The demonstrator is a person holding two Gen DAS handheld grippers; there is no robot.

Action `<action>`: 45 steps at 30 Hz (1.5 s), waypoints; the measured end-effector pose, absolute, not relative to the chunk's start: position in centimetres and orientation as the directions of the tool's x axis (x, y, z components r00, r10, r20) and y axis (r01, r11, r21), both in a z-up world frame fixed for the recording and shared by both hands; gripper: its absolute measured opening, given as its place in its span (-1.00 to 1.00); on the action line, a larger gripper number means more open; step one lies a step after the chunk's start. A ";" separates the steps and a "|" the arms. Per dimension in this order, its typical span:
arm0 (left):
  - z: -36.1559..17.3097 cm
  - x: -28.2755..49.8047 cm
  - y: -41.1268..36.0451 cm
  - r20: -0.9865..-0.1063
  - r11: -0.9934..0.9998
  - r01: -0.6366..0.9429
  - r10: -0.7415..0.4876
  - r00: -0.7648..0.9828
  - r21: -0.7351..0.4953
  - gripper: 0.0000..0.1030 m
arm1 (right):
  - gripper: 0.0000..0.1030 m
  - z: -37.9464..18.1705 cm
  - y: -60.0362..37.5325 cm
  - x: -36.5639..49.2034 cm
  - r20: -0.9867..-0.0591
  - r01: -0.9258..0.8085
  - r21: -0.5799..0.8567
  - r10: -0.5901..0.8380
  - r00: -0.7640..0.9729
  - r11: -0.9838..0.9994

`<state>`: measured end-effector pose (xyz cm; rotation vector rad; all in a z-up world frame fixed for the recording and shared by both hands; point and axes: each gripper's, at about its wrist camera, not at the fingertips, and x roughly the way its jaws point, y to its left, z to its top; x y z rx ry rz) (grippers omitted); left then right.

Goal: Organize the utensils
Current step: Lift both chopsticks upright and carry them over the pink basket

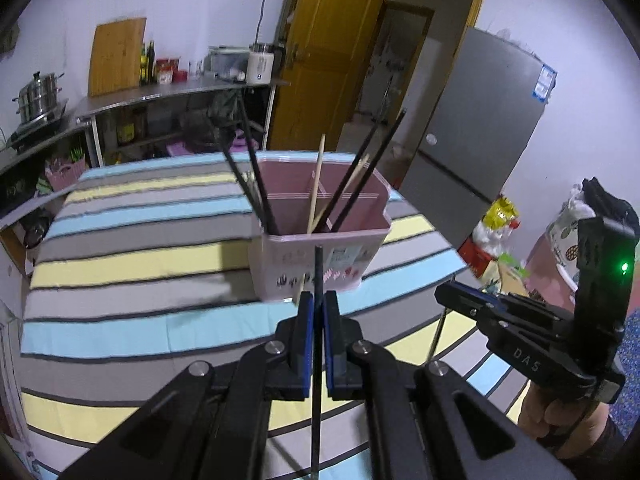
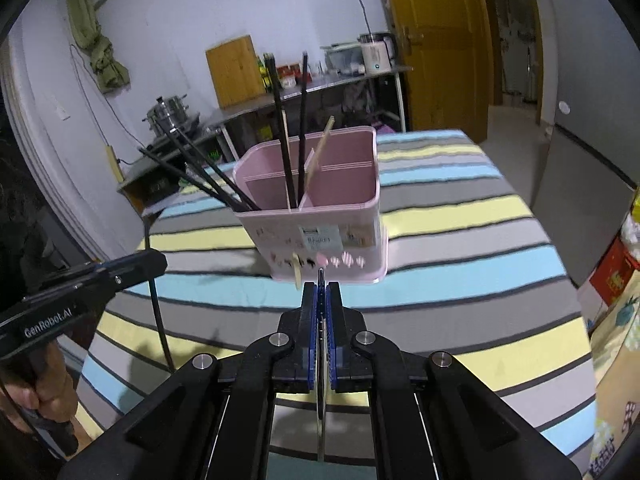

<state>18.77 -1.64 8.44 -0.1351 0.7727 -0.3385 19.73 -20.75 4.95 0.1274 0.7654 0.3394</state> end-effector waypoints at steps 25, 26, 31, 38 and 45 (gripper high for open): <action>10.8 15.5 -0.9 -0.630 0.933 0.268 -0.359 0.688 -0.239 -0.90 | -0.93 7.6 -21.2 16.5 -0.619 -0.271 0.215 0.346 0.705 0.938; 10.9 15.4 -0.9 -0.628 0.933 0.270 -0.360 0.690 -0.238 -0.90 | -0.93 7.7 -21.2 16.4 -0.617 -0.273 0.214 0.346 0.707 0.938; 11.5 15.1 -0.8 -0.616 0.931 0.276 -0.366 0.697 -0.240 -0.90 | -0.93 8.4 -21.3 16.2 -0.605 -0.278 0.213 0.350 0.715 0.937; 12.8 16.1 -0.6 -0.610 0.933 0.265 -0.359 0.707 -0.243 -0.90 | -0.93 9.5 -21.7 16.9 -0.581 -0.279 0.229 0.361 0.729 0.933; 14.6 18.2 -0.2 -0.590 0.932 0.247 -0.361 0.722 -0.267 -0.90 | -0.93 10.9 -21.6 18.6 -0.559 -0.283 0.229 0.364 0.745 0.931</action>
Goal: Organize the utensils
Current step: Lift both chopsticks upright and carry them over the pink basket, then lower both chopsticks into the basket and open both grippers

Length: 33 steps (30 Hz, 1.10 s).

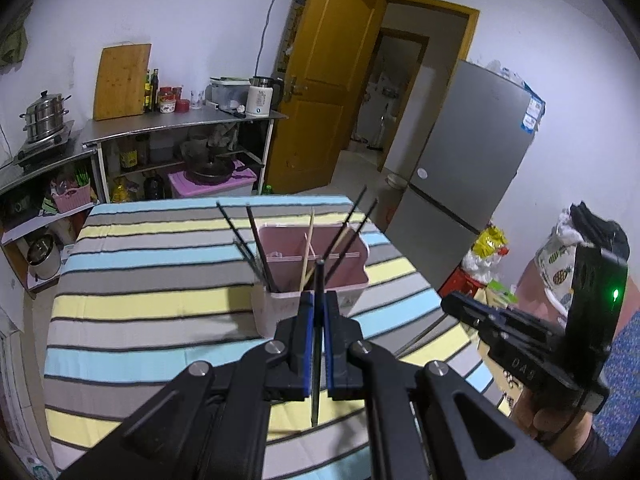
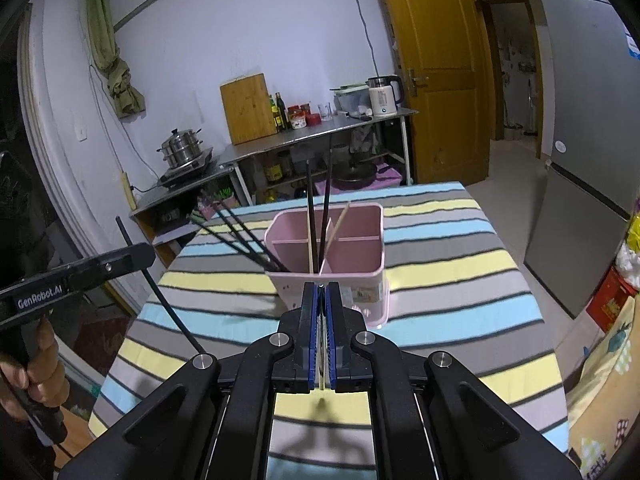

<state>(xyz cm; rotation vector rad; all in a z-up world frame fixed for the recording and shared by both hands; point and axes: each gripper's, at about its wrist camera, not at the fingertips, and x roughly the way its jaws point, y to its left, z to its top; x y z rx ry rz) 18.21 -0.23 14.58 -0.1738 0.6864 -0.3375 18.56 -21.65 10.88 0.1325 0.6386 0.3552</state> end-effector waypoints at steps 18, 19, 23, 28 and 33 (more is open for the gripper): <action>21.3 23.8 0.1 -0.495 0.934 0.257 -0.351 0.795 -0.250 -0.90 | -0.93 16.3 -18.6 23.8 -0.446 -0.331 0.218 0.396 0.803 0.918; 21.5 24.1 0.1 -0.494 0.935 0.256 -0.348 0.797 -0.245 -0.90 | -0.93 16.3 -18.4 24.2 -0.443 -0.332 0.220 0.398 0.803 0.917; 21.9 25.8 0.2 -0.488 0.940 0.247 -0.334 0.806 -0.236 -0.90 | -0.93 16.3 -17.7 25.6 -0.441 -0.333 0.227 0.401 0.803 0.915; 21.1 27.6 0.1 -0.494 0.942 0.240 -0.329 0.805 -0.236 -0.90 | -0.93 15.4 -17.0 27.0 -0.454 -0.326 0.218 0.391 0.801 0.920; 19.8 29.2 -0.2 -0.502 0.939 0.240 -0.335 0.797 -0.247 -0.90 | -0.93 14.3 -16.5 28.3 -0.469 -0.318 0.218 0.385 0.795 0.923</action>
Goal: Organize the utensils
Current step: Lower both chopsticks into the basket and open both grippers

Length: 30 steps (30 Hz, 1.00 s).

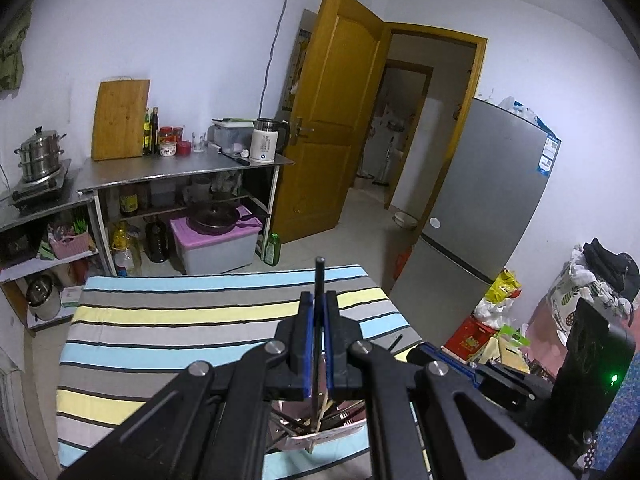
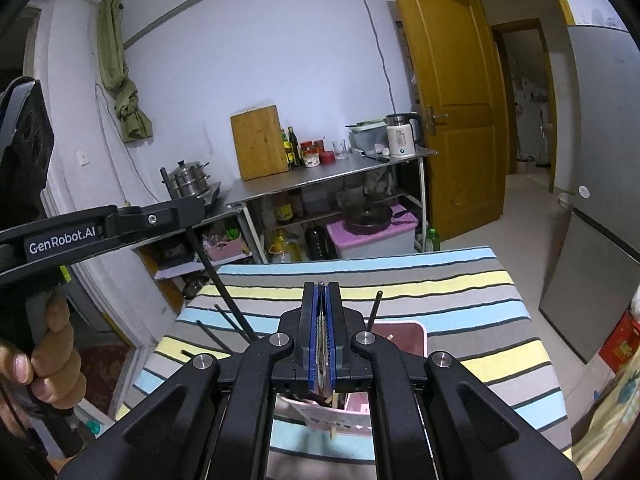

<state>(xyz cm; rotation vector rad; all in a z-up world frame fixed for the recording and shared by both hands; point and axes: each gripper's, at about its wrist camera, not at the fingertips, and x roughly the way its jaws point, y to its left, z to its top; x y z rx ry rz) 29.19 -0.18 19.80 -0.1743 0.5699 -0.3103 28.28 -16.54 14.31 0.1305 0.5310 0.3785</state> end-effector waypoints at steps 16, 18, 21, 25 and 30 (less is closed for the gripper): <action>15.1 30.5 -0.9 -0.552 0.940 0.243 -0.338 0.762 -0.240 -0.90 | -0.93 11.5 -15.8 28.7 -0.490 -0.321 0.190 0.373 0.788 0.928; 14.9 30.5 -0.9 -0.558 0.939 0.245 -0.342 0.756 -0.243 -0.90 | -0.93 10.8 -15.6 28.7 -0.505 -0.320 0.193 0.373 0.778 0.928; 14.1 30.6 -1.1 -0.579 0.940 0.246 -0.339 0.742 -0.235 -0.89 | -0.93 9.4 -15.5 28.6 -0.532 -0.317 0.195 0.372 0.761 0.928; 13.3 30.6 -1.2 -0.602 0.944 0.240 -0.330 0.727 -0.228 -0.87 | -0.93 8.1 -15.4 28.7 -0.564 -0.320 0.204 0.378 0.734 0.925; 12.9 30.5 -0.9 -0.614 0.947 0.220 -0.320 0.722 -0.235 -0.82 | -0.92 7.4 -15.7 28.5 -0.584 -0.330 0.220 0.395 0.709 0.918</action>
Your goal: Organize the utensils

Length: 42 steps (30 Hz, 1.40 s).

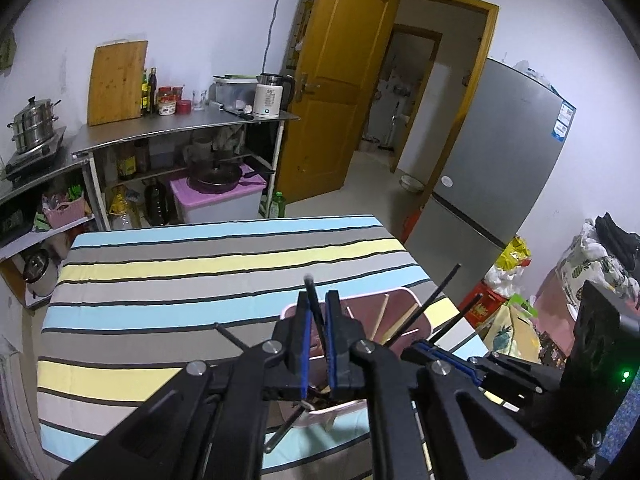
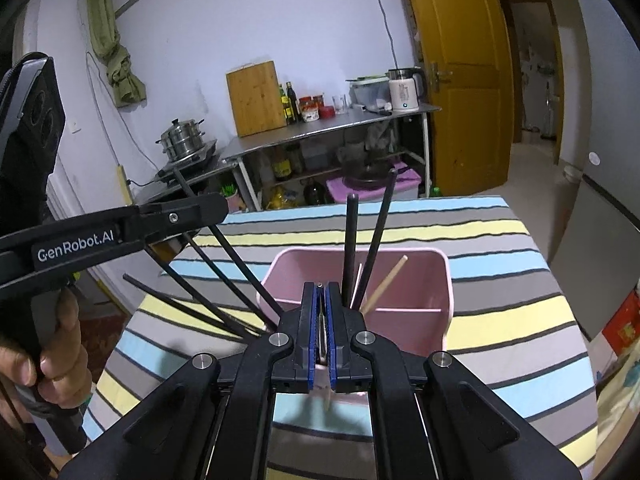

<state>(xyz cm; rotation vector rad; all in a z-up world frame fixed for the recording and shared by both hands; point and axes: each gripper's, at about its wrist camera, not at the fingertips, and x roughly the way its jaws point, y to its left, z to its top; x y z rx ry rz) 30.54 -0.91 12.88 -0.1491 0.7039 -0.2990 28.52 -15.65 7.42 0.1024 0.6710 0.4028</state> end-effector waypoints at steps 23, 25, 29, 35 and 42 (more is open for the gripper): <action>16.7 23.2 1.5 -0.522 0.952 0.215 -0.299 0.799 -0.217 -0.21 | -0.55 10.9 -19.5 21.1 -0.511 -0.311 0.219 0.380 0.771 0.925; 16.5 21.7 1.6 -0.513 0.951 0.217 -0.301 0.804 -0.218 -0.19 | -0.53 10.8 -19.9 20.0 -0.510 -0.305 0.211 0.371 0.776 0.929; 15.2 19.1 1.9 -0.512 0.945 0.222 -0.317 0.798 -0.239 -0.16 | -0.43 10.3 -20.3 17.5 -0.511 -0.296 0.214 0.365 0.778 0.931; 12.7 15.5 2.0 -0.515 0.942 0.209 -0.320 0.795 -0.263 -0.15 | -0.40 9.2 -19.9 14.4 -0.514 -0.293 0.185 0.347 0.784 0.938; 9.6 12.4 1.2 -0.541 0.947 0.195 -0.307 0.783 -0.255 -0.15 | -0.26 7.2 -19.5 11.6 -0.528 -0.297 0.167 0.340 0.779 0.940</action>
